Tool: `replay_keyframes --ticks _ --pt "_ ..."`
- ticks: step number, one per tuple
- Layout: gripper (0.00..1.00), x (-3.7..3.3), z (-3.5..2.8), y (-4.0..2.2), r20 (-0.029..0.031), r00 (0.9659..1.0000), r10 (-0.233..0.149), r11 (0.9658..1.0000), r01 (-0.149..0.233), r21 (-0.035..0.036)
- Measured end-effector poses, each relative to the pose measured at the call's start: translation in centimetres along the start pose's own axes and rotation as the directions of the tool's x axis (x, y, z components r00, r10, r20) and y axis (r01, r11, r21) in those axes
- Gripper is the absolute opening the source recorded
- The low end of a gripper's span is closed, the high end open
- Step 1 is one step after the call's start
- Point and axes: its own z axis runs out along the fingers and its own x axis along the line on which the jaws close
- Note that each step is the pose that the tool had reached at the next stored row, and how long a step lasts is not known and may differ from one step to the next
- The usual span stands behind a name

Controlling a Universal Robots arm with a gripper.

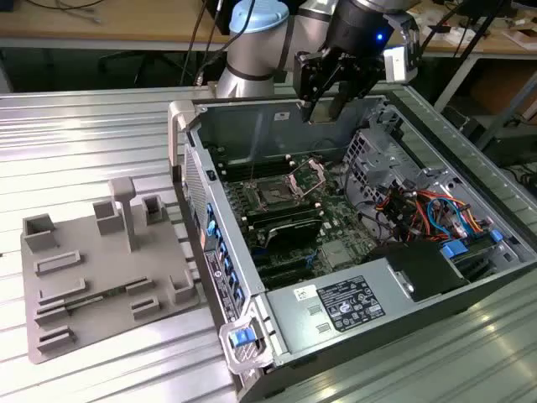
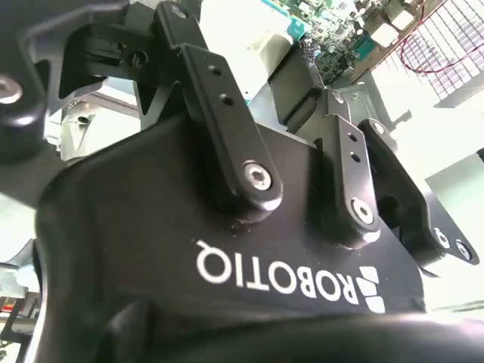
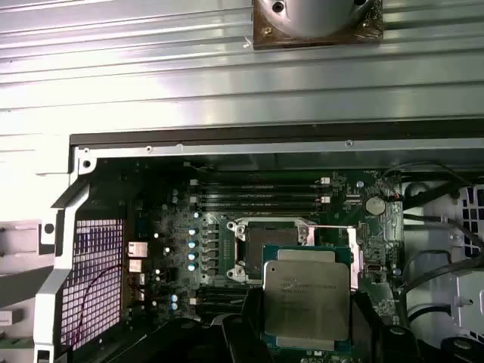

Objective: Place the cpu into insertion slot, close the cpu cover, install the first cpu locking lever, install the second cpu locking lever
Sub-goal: 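Place the cpu into insertion slot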

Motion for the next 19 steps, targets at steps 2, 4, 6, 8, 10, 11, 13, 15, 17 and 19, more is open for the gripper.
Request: replay_keyframes --ticks 2,4,6,8,10,11,13,15,17,19 --pt "0.55 0.04 0.05 -0.07 -0.0001 1.0 0.0 1.0 0.0 0.0002" --pt "0.55 0.03 0.09 -0.11 -0.0001 1.0 0.0 1.0 0.0 0.0001" --pt "0.55 0.04 0.1 -0.12 -0.0001 1.0 0.0 1.0 0.0 0.0001" --pt "0.55 0.03 0.15 -0.13 -0.0001 1.0 0.0 1.0 0.0 0.0001" --pt "0.55 0.04 0.22 -0.17 0.0 1.0 0.0 1.0 0.0 -0.0001" --pt "0.55 0.04 0.25 -0.18 -0.0001 1.0 0.0 1.0 0.0 0.0" --pt "0.55 0.04 0.32 -0.2 -0.0001 1.0 0.0 1.0 0.0 0.0001" --pt "0.55 0.04 0.36 -0.22 -0.0001 1.0 0.0 1.0 0.0 0.0001" --pt "0.55 0.04 0.4 -0.22 -0.0001 1.0 0.0 1.0 0.0 0.0001" --pt "0.55 0.04 0.43 -0.23 -0.0001 1.0 0.0 1.0 0.0 0.0001"
